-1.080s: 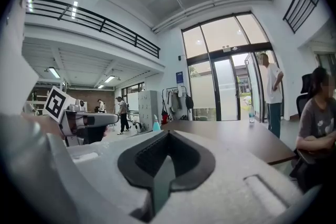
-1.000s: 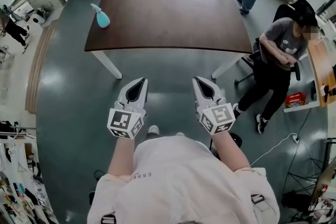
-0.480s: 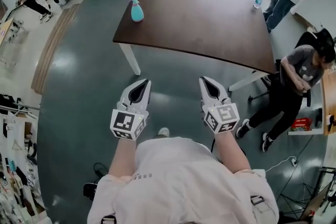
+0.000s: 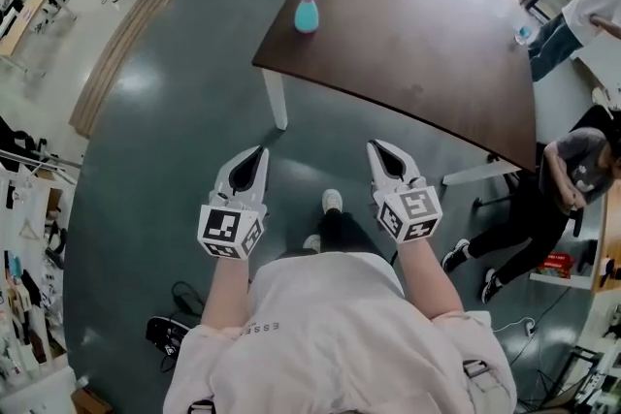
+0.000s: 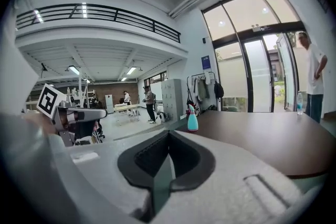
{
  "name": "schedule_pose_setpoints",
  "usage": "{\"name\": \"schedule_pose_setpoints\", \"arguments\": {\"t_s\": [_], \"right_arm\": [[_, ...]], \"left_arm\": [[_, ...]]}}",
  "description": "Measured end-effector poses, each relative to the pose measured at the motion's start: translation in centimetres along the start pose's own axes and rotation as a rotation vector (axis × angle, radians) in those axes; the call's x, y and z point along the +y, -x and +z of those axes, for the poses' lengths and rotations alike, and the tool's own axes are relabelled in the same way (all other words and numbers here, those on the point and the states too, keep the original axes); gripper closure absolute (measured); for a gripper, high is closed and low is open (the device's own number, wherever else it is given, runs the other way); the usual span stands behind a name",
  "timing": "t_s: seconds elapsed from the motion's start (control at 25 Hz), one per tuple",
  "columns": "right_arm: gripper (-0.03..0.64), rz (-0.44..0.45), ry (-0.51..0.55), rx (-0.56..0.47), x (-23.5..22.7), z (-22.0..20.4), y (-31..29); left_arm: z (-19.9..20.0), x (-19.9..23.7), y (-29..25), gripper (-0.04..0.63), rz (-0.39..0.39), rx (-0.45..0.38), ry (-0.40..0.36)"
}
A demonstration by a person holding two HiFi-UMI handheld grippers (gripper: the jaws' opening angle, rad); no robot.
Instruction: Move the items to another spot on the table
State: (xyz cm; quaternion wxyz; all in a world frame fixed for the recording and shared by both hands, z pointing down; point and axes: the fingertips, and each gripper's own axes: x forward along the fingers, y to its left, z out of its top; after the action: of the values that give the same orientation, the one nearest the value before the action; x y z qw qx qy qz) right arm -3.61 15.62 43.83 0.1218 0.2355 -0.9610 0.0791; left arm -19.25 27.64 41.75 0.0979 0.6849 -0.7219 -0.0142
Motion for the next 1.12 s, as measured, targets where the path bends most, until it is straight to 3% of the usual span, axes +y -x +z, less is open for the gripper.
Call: {"name": "schedule_pose_setpoints", "arguments": {"t_s": [0.12,0.28,0.56,0.92,1.12], "right_arm": [[0.629,0.036,0.005,0.015,-0.5,0.4,-3.4],[0.629,0.068,0.024,0.019,-1.5,1.5,-8.4],[0.629,0.125,0.041,0.029,-4.3,4.8,-18.7],[0.629,0.178,0.048,0.084,-8.1,6.2,-29.8],[0.629,0.148,0.046,0.117,-9.0,5.5,-34.2]], "left_arm": [[-0.3,2.3,-1.2,0.578,0.026,0.002,0.029],[0.0,5.7,-3.8,0.578,0.056,0.019,0.005],[2.3,12.8,-11.5,0.578,0.112,-0.001,0.048],[3.6,17.6,-21.1,0.578,0.089,0.043,0.031],[2.5,20.3,-24.9,0.578,0.041,0.097,0.036]]}}
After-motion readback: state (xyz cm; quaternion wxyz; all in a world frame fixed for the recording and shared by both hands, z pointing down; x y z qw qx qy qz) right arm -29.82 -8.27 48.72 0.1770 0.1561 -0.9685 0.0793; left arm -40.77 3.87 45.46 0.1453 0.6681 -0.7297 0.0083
